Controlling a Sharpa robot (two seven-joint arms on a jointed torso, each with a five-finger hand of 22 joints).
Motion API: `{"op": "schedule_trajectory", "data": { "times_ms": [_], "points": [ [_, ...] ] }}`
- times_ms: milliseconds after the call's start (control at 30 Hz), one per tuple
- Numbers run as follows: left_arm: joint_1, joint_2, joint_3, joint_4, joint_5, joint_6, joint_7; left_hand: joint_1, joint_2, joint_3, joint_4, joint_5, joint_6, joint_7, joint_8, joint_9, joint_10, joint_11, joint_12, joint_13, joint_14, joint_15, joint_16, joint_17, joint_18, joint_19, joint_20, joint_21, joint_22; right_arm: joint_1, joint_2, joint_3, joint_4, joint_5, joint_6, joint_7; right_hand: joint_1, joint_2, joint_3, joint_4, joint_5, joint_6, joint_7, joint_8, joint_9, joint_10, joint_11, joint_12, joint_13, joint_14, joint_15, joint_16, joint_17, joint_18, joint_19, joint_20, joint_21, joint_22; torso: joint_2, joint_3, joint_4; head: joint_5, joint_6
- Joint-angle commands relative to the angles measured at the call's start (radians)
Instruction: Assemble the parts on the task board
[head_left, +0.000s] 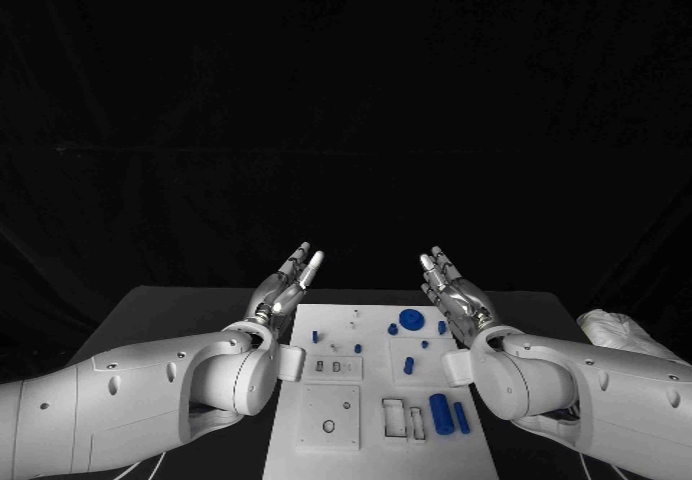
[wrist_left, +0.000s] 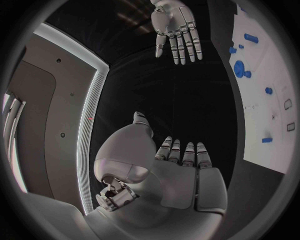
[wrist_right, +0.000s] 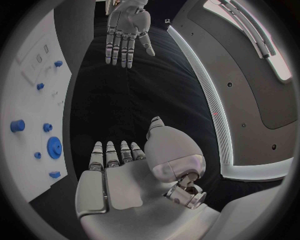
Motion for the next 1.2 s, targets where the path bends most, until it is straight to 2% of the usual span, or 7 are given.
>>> {"op": "schedule_trajectory", "data": {
  "times_ms": [33,267,300,500,733,867,1200],
  "points": [
    [0.013,0.004,-0.012,0.004,0.063,0.131,0.066,0.042,0.003,-0.013,0.009,0.004,0.018,0.004,0.007,0.002,-0.004,-0.006,0.006,0.001,-0.001,-0.062,-0.004,-0.002,0.011,0.000,0.031,-0.004,-0.001,0.015,-0.005,-0.018,0.008,0.052,0.197,-0.017,0.072,0.001,-0.025,0.008,-0.048,0.013,0.016,0.000,0.003,-0.001,0.069,-0.004,-0.001,0.000,0.058,-0.003,-0.002,0.022,0.001,0.097,-0.004,-0.001,0.000,-0.0001,0.0000,0.000,0.000],
    [0.016,0.004,-0.016,0.005,0.066,0.137,0.068,0.058,-0.003,-0.004,0.008,0.003,0.005,0.019,0.005,0.000,-0.005,0.015,0.006,0.001,-0.001,-0.021,-0.004,-0.002,0.014,0.000,0.089,-0.004,-0.001,0.030,-0.010,-0.043,0.013,0.068,0.254,-0.023,0.093,-0.007,-0.034,0.008,-0.077,0.022,0.030,0.003,0.005,-0.001,0.127,-0.004,-0.001,0.004,0.159,0.002,0.002,0.007,0.013,0.181,0.008,0.008,0.000,-0.0001,0.0000,0.000,0.000],
    [0.011,0.009,-0.016,-0.022,0.064,0.294,0.049,0.063,-0.003,-0.001,0.008,0.004,-0.005,0.019,0.003,-0.001,-0.006,0.019,0.006,0.001,-0.001,-0.014,-0.004,-0.002,0.015,0.000,0.106,-0.004,-0.001,0.031,-0.035,-0.043,-0.030,-0.005,0.445,-0.095,0.096,-0.008,-0.036,0.008,-0.080,0.023,0.032,0.003,0.006,-0.001,0.130,-0.004,-0.001,0.012,0.168,0.009,0.008,0.007,0.023,0.190,0.015,0.012,0.001,-0.0012,0.0020,0.000,-0.084],
    [0.011,0.009,-0.016,-0.029,0.064,0.309,0.055,0.096,-0.004,0.012,0.008,0.025,0.011,0.048,0.008,0.003,0.003,0.088,0.052,0.008,0.001,0.050,0.000,0.000,0.024,0.018,0.198,0.012,0.011,0.031,-0.054,-0.044,-0.029,-0.027,0.463,-0.111,0.167,-0.022,-0.023,-0.020,-0.045,0.044,0.054,0.009,0.012,0.000,0.178,0.000,0.002,0.260,0.207,0.150,0.107,0.023,0.285,0.245,0.163,0.082,-0.001,-0.0007,0.0044,0.004,-0.122],
    [0.014,-0.027,-0.016,-0.004,0.050,0.314,0.048,0.175,-0.001,0.024,0.008,0.122,0.113,0.115,0.034,0.015,0.014,0.110,0.107,0.014,0.033,0.095,0.058,0.019,0.024,0.059,0.246,0.042,0.028,0.037,-0.071,-0.043,-0.023,-0.089,0.435,-0.123,0.360,-0.030,0.052,-0.174,0.115,0.353,0.127,0.187,0.121,0.125,0.241,0.174,0.098,0.593,0.196,0.349,0.203,0.035,0.640,0.242,0.313,0.135,0.012,-0.0060,0.0059,0.006,-0.183],
    [0.021,-0.077,-0.016,0.036,0.032,0.303,0.050,0.192,0.000,0.026,0.008,0.150,0.120,0.114,0.037,0.016,0.013,0.106,0.111,0.014,0.036,0.098,0.069,0.020,0.024,0.064,0.250,0.045,0.029,0.070,-0.075,-0.043,-0.020,-0.164,0.398,-0.164,0.471,-0.039,0.105,-0.267,0.198,0.356,0.132,0.282,0.157,0.220,0.269,0.335,0.162,0.817,0.154,0.522,0.265,0.035,0.858,0.199,0.431,0.186,0.023,-0.0109,0.0055,0.010,-0.215],
    [0.036,-0.132,-0.016,0.099,0.021,0.298,0.020,0.245,-0.003,0.031,0.007,0.223,0.146,0.118,0.047,0.018,0.011,0.106,0.119,0.014,0.029,0.110,0.075,0.018,0.023,0.065,0.266,0.047,0.028,0.240,-0.106,-0.044,-0.017,-0.729,0.337,-0.427,0.471,-0.072,0.123,-0.283,0.023,0.482,0.220,0.432,0.190,0.345,0.271,0.521,0.193,0.961,0.085,0.827,0.370,0.034,1.004,0.134,0.643,0.319,0.082,-0.0150,0.0176,-0.008,-0.244]
  ]
}}
